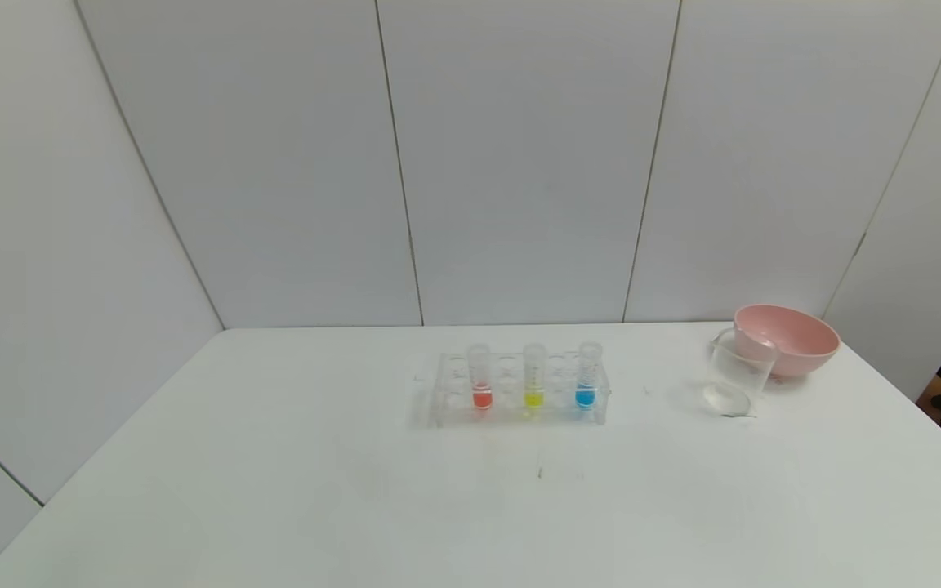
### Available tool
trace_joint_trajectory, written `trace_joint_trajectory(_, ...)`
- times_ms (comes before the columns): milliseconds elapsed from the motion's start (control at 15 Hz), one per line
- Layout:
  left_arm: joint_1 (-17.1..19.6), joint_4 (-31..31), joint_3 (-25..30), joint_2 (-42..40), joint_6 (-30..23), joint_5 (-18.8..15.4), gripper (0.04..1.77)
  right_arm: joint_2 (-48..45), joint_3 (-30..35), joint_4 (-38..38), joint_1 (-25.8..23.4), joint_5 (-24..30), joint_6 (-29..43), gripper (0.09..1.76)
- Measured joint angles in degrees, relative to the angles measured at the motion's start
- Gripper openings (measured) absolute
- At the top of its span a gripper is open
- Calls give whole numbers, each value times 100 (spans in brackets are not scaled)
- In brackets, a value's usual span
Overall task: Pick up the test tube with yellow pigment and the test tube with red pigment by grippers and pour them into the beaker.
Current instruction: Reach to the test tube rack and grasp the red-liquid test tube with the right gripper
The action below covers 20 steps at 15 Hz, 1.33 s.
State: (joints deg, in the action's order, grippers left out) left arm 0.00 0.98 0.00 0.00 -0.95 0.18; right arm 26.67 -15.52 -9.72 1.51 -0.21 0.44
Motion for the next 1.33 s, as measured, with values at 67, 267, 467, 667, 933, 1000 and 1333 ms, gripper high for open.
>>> trace_joint_trajectory(67, 0, 0, 0, 0, 0, -2, 172, 389, -40, -345, 28, 21, -6, 171)
trace_joint_trajectory(267, 0, 0, 0, 0, 0, -2, 172, 1671, -116, -1053, 306, 50, -6, 171)
trace_joint_trajectory(467, 0, 0, 0, 0, 0, -2, 172, 2801, -294, -1251, 769, 59, 90, 171)
trace_joint_trajectory(667, 0, 0, 0, 0, 2, -2, 172, 3683, -608, -1273, 1274, 21, 513, 171)
trace_joint_trajectory(933, 0, 0, 0, 0, 0, -2, 172, 4472, -884, -1270, 2710, -1022, 1326, 171)
trace_joint_trajectory(1000, 0, 0, 0, 0, 0, -2, 172, 4662, -981, -1258, 3217, -1408, 1616, 171)
trace_joint_trajectory(1333, 0, -2, 0, 0, 2, -2, 172, 5814, -1769, -1218, 5149, -3198, 2269, 171)
